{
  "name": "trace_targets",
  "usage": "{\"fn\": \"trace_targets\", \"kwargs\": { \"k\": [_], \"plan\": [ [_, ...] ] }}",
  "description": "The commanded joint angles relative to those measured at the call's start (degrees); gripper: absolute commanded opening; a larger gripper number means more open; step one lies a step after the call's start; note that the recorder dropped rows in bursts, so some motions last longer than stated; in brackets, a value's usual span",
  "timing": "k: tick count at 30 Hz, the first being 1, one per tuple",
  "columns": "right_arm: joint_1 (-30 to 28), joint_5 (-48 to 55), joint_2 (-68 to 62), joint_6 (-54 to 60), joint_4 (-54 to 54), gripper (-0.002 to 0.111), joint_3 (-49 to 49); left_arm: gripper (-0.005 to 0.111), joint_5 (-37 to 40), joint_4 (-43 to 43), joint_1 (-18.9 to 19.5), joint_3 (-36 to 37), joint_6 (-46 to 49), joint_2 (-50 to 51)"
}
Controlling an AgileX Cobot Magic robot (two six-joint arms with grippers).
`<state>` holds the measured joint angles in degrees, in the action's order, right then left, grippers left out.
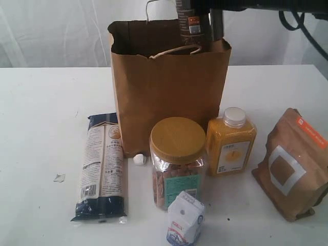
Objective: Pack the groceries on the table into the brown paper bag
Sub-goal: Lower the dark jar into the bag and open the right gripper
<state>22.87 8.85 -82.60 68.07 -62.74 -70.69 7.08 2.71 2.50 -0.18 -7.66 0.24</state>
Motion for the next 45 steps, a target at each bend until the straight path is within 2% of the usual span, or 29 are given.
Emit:
{"fn": "trace_targets", "kwargs": {
  "k": [1, 11, 14, 19, 24, 28, 45],
  "plan": [
    [0.0, -2.5, -1.1, 0.8, -1.9, 0.0, -1.1, 0.0, 0.0, 0.0, -0.5, 0.2, 0.1, -0.2],
    [0.0, -4.2, -4.2, 0.8, -1.9, 0.001, -2.0, 0.0, 0.0, 0.0, -0.5, 0.2, 0.1, -0.2],
    [0.0, -4.2, -4.2, 1.2, -1.7, 0.012, -2.0, 0.0, 0.0, 0.0, -0.5, 0.2, 0.1, -0.2],
    [0.0, -4.2, -4.2, 1.2, -1.7, 0.042, -2.0, 0.0, 0.0, 0.0, -0.5, 0.2, 0.1, -0.2],
    [0.0, -5.8, -4.2, 1.2, -1.7, 0.044, -2.0, 0.0, 0.0, 0.0, -0.5, 0.2, 0.1, -0.2],
    [0.0, -6.3, -5.7, 1.2, -1.7, 0.063, -2.0, 0.0, 0.0, 0.0, -0.5, 0.2, 0.1, -0.2],
    [0.0, -5.6, -6.9, 0.7, -1.8, 0.063, -2.0, 0.0, 0.0, 0.0, -0.5, 0.2, 0.1, -0.2]
  ]
}}
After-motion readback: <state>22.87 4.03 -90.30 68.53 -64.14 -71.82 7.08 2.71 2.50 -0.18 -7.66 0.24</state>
